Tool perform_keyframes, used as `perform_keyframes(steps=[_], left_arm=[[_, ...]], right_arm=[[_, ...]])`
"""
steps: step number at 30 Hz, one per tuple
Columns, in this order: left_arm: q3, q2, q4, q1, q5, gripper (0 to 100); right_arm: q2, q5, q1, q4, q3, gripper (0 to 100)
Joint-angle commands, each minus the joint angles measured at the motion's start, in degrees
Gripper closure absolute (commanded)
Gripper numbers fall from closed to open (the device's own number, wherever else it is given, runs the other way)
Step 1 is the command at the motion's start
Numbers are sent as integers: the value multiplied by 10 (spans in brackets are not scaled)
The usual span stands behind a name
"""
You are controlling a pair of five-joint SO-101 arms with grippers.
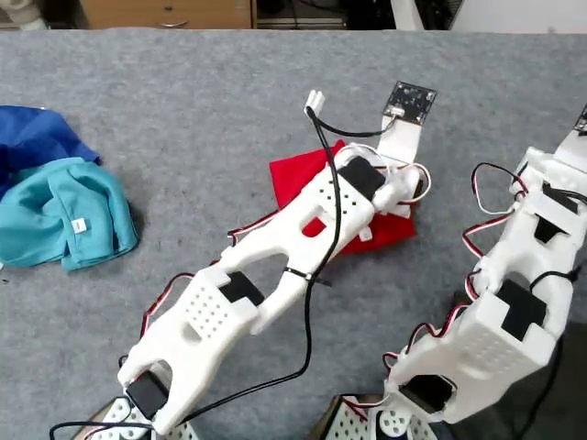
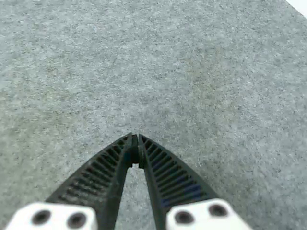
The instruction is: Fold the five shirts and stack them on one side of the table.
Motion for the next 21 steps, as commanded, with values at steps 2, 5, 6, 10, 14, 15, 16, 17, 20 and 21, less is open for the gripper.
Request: perform_keyframes(steps=[2,5,6,10,14,15,16,17,20,21], left_arm=[[-31,-34,33,-30,81,764],[-31,-56,40,-55,72,809],[-32,-67,42,-68,73,832],[-56,-111,91,-128,76,930],[-59,-123,149,-198,76,978],[-59,-123,168,-216,76,981],[-56,-122,185,-235,76,981],[-46,-119,199,-253,76,981],[18,-101,200,-312,73,981],[40,-95,202,-331,73,981]], right_arm=[[-4,12,-10,4,-31,984],[-4,24,-17,4,-31,984],[-4,26,-20,4,-31,984],[-4,46,-31,4,-29,984],[-4,69,-44,5,-29,984],[-4,78,-51,8,-28,984],[-4,91,-58,20,-30,984],[-4,107,-67,31,-33,984],[0,153,-117,62,-48,984],[0,162,-137,86,-59,984]])
